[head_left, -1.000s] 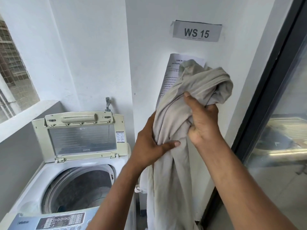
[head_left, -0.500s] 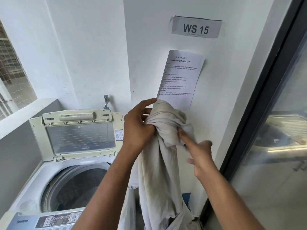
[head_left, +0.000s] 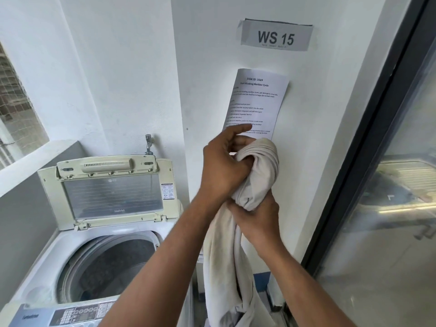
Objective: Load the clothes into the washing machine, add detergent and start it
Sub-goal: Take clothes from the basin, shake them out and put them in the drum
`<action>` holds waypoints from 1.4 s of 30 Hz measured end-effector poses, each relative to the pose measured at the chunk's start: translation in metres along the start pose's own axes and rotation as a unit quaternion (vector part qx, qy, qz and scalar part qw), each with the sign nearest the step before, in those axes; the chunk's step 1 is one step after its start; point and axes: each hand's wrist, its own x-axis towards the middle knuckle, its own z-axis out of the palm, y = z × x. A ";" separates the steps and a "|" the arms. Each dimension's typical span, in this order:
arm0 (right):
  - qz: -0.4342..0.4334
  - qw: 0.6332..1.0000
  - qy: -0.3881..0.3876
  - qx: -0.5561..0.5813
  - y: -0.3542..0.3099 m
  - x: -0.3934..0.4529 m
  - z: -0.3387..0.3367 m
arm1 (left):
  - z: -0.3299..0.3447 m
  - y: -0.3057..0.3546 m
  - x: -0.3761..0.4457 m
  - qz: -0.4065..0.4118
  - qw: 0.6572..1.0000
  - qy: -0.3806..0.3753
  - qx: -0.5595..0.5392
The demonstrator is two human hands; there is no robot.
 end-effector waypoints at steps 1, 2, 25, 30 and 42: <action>0.016 1.000 0.010 0.022 0.000 0.004 -0.001 | -0.001 -0.004 -0.003 0.004 1.000 -0.010 -0.006; 0.032 0.998 0.016 0.055 0.000 0.006 -0.001 | -0.003 -0.010 -0.007 0.003 1.000 -0.021 -0.013; 0.309 0.895 -0.003 0.321 -0.009 0.031 -0.051 | -0.027 -0.053 -0.049 -0.006 0.999 -0.043 0.015; 0.135 0.990 0.038 0.027 0.016 0.034 -0.065 | -0.034 -0.038 -0.023 0.002 0.999 -0.050 0.010; -0.025 0.998 0.027 -0.059 0.006 0.021 -0.021 | 0.013 0.005 0.007 0.077 0.993 -0.088 0.037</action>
